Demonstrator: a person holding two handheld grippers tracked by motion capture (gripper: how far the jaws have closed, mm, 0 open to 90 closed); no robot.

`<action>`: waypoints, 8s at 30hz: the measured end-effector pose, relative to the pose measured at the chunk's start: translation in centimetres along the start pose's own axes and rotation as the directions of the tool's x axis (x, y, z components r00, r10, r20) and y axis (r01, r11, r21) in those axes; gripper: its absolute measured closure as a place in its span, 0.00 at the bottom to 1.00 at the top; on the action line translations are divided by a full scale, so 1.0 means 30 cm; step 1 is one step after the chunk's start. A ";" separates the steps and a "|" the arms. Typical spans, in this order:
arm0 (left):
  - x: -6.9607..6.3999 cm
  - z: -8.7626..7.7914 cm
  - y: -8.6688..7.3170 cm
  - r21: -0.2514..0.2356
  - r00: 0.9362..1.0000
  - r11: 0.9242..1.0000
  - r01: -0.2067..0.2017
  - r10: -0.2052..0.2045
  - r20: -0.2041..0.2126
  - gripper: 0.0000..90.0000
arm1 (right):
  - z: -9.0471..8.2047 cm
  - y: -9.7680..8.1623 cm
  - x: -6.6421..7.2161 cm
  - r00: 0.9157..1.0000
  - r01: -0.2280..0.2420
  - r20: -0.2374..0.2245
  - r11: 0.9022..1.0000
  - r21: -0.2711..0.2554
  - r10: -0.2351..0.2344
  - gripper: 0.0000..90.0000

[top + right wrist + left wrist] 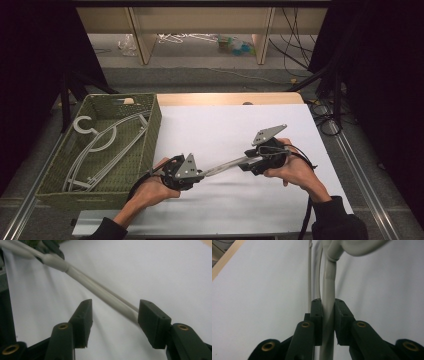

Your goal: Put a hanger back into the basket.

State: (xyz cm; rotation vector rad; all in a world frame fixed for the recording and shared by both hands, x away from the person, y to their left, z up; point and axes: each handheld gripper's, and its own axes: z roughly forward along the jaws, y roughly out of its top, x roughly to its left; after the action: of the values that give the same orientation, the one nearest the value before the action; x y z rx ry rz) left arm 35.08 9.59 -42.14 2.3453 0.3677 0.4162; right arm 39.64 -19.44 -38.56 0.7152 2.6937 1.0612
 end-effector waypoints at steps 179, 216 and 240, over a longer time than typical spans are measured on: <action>0.521 -0.558 -0.631 -0.147 0.608 0.678 0.720 -0.719 -0.336 0.83 | 0.054 -0.152 0.144 0.992 -0.128 -0.021 0.984 -0.121 0.126 0.29; 0.330 -0.566 -0.396 -0.337 0.667 0.733 0.591 -0.679 -0.307 0.35 | 0.050 -0.155 0.141 0.990 -0.138 -0.009 0.982 -0.126 0.138 0.29; 0.048 -0.508 -0.215 -0.395 0.798 0.779 0.487 -0.581 -0.161 0.25 | 0.051 -0.154 0.142 0.991 -0.136 -0.008 0.979 -0.152 0.137 0.29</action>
State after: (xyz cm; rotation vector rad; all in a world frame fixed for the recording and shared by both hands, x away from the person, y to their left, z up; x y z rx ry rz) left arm 29.43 23.87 -35.81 1.7406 0.9976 0.4762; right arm 34.68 -19.38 -42.70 0.8822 2.5567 1.2807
